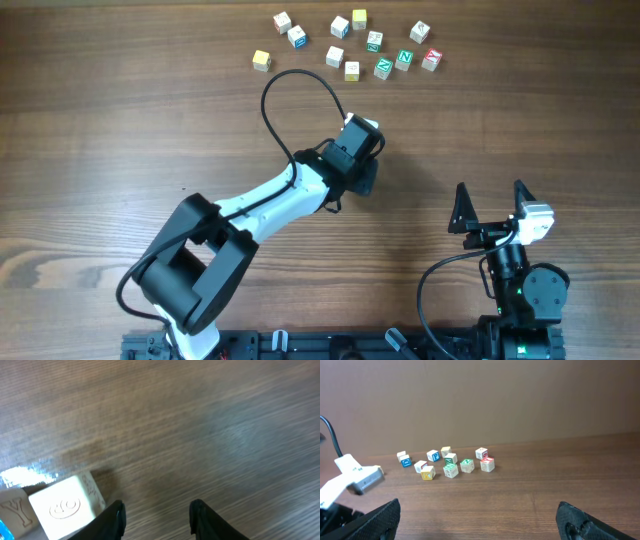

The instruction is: Form a circle

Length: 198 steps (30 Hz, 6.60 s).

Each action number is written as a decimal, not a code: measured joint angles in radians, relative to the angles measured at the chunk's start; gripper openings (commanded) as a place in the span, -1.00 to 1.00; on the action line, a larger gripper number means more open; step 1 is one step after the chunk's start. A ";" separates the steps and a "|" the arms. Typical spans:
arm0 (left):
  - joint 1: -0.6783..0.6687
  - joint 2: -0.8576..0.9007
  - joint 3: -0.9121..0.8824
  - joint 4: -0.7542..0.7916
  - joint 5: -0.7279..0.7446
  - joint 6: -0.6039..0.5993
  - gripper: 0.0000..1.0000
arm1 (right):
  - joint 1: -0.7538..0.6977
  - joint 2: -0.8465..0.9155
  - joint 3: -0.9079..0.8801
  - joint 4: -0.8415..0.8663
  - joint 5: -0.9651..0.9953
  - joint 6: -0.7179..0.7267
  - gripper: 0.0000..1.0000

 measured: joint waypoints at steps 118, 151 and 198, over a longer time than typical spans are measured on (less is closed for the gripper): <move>-0.014 0.064 0.013 -0.003 -0.160 0.003 -0.92 | 0.000 0.000 0.000 0.000 0.000 0.000 0.99; -0.014 0.064 0.013 -0.077 -0.187 0.003 -0.92 | 0.000 0.000 0.000 0.000 0.000 0.000 0.99; 0.135 -0.444 0.051 -0.159 -0.330 0.066 -0.01 | 0.000 0.000 0.000 0.000 0.000 0.000 0.99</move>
